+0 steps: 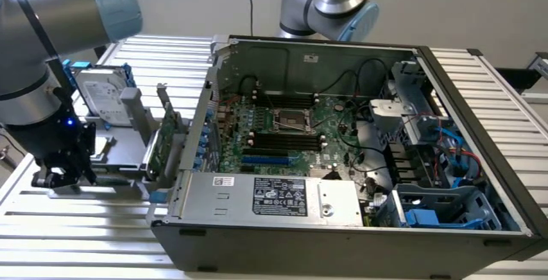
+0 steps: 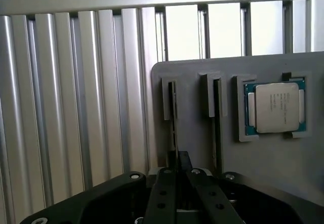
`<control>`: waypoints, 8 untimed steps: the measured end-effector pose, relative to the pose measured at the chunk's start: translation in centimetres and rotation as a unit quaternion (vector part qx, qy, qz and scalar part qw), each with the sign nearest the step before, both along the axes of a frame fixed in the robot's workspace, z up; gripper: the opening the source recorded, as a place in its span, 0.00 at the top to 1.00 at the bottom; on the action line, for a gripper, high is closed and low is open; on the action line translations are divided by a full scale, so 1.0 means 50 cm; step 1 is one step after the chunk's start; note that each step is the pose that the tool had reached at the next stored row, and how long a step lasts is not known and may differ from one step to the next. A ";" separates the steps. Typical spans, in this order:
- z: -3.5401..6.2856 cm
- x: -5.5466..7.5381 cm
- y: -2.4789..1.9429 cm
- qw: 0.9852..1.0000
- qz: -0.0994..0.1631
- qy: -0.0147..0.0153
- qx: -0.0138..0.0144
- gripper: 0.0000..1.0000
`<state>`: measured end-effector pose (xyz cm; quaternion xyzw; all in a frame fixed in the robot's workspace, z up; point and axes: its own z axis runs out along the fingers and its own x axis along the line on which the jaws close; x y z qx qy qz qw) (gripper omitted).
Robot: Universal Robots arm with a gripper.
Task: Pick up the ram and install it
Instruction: 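Pick up the ram and move it above insertion slot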
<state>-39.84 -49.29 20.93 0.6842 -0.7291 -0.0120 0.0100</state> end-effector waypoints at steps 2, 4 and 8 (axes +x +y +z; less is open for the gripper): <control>0.015 0.000 0.0001 1.000 0.000 0.000 0.000 0.87; 0.033 0.000 0.0000 1.000 0.000 0.001 0.000 0.87; 0.069 0.001 0.0000 1.000 0.000 0.002 0.000 0.87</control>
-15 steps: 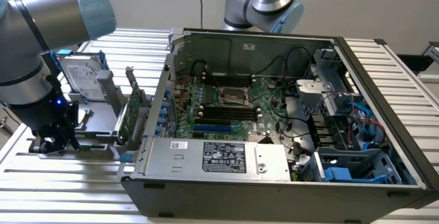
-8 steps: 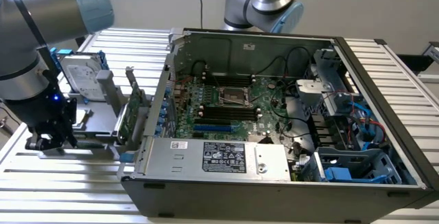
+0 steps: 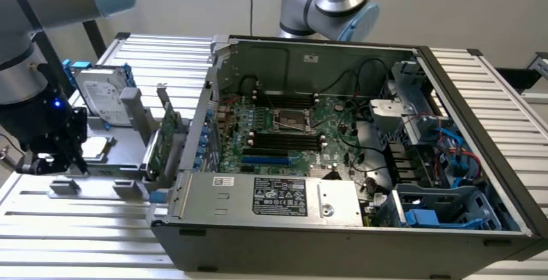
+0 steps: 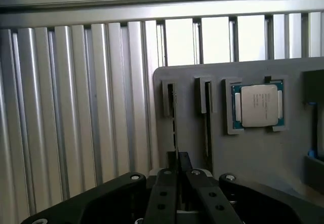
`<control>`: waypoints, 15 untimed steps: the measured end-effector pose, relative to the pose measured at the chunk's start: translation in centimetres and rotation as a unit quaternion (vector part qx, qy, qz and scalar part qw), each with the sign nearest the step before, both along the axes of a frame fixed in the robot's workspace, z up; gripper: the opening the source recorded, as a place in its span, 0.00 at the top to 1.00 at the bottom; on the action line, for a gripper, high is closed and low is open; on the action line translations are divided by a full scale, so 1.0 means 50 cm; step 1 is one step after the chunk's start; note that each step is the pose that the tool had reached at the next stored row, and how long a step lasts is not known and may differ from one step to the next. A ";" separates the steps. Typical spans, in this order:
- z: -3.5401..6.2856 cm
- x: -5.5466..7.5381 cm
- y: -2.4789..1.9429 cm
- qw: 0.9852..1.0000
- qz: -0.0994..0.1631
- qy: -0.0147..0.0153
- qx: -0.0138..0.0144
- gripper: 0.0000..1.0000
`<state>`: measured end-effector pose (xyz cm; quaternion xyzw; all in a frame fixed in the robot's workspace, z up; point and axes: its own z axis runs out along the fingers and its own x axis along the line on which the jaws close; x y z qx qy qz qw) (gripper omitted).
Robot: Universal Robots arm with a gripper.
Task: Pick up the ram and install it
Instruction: 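Pick up the ram and move it above insertion slot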
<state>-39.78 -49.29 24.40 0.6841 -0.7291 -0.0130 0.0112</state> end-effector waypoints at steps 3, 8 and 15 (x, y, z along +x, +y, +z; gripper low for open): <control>0.027 0.001 0.0000 1.000 0.000 0.000 0.000 0.87; 0.073 0.008 0.0000 1.000 0.000 0.001 0.000 0.87; 0.136 0.042 0.0000 1.000 0.000 0.002 0.001 0.87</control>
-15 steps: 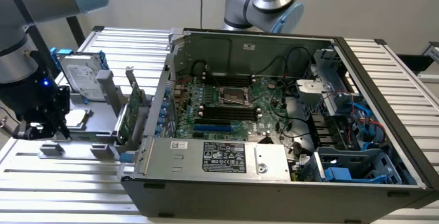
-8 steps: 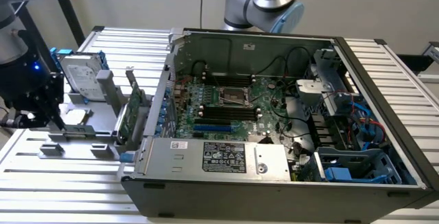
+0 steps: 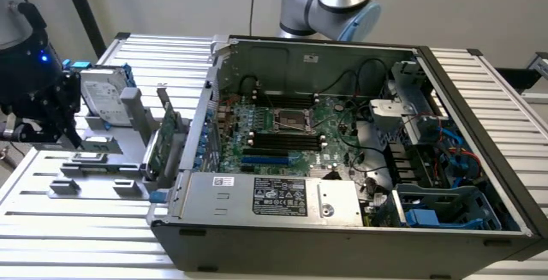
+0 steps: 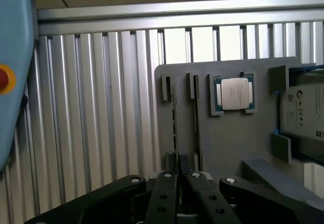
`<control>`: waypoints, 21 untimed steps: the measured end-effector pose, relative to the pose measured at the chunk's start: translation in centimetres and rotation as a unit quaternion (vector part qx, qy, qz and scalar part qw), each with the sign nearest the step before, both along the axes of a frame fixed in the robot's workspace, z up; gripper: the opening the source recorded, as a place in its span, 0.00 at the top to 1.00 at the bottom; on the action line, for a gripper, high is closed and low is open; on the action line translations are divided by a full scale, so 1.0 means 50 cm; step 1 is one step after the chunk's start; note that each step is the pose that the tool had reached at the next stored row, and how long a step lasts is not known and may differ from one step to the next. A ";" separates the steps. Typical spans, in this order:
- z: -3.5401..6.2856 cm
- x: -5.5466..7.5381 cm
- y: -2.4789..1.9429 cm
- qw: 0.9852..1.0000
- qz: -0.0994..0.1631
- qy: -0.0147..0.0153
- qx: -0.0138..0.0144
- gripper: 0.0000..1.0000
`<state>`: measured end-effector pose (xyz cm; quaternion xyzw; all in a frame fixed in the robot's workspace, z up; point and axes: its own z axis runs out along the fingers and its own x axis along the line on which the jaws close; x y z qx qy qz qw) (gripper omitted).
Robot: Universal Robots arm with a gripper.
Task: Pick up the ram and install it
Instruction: 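Pick up the ram and move it above insertion slot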
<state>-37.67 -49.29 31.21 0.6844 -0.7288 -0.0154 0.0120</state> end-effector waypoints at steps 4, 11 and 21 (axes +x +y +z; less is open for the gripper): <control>0.036 0.035 -0.0002 1.000 0.001 0.001 0.002 0.87; 0.100 0.098 -0.0006 1.000 0.003 0.003 0.007 0.87; 0.191 0.184 -0.0006 1.000 0.007 0.006 0.014 0.87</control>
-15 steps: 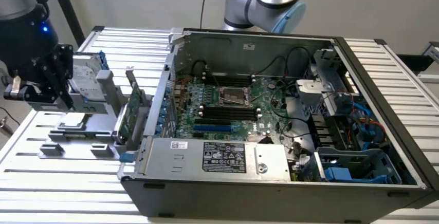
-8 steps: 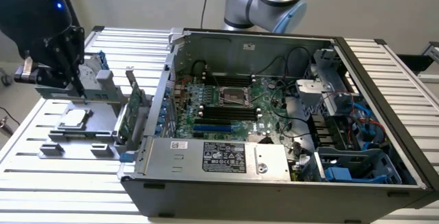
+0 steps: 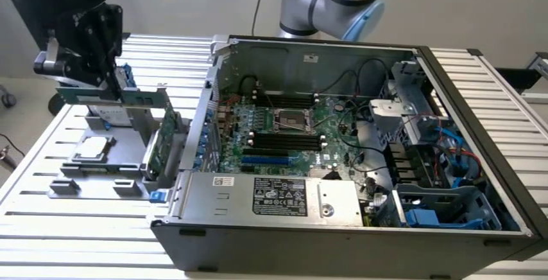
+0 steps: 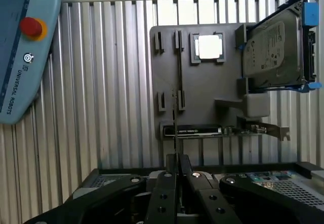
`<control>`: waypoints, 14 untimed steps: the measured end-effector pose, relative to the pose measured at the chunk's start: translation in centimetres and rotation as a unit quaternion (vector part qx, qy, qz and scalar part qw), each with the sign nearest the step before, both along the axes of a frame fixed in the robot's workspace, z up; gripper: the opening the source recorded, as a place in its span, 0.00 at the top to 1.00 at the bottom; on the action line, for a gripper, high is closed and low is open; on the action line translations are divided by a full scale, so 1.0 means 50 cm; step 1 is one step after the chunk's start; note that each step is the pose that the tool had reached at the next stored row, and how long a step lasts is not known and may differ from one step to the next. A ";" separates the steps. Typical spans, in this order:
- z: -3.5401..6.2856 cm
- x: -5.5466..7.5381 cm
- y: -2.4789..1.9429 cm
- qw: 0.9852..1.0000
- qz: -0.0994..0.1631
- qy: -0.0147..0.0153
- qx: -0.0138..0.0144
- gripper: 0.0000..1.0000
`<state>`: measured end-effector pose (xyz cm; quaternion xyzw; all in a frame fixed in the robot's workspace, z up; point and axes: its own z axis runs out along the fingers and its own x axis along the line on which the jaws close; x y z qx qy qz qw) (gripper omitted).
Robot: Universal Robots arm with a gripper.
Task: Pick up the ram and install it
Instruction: 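Pick up the ram and move it above insertion slot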
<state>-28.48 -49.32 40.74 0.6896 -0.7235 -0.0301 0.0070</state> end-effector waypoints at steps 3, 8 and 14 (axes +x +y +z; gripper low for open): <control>0.028 0.026 0.0000 1.000 0.001 0.001 0.002 0.87; 0.070 0.066 0.0000 1.000 0.004 0.003 0.006 0.87; 0.074 0.119 0.0004 1.000 0.005 0.003 0.009 0.87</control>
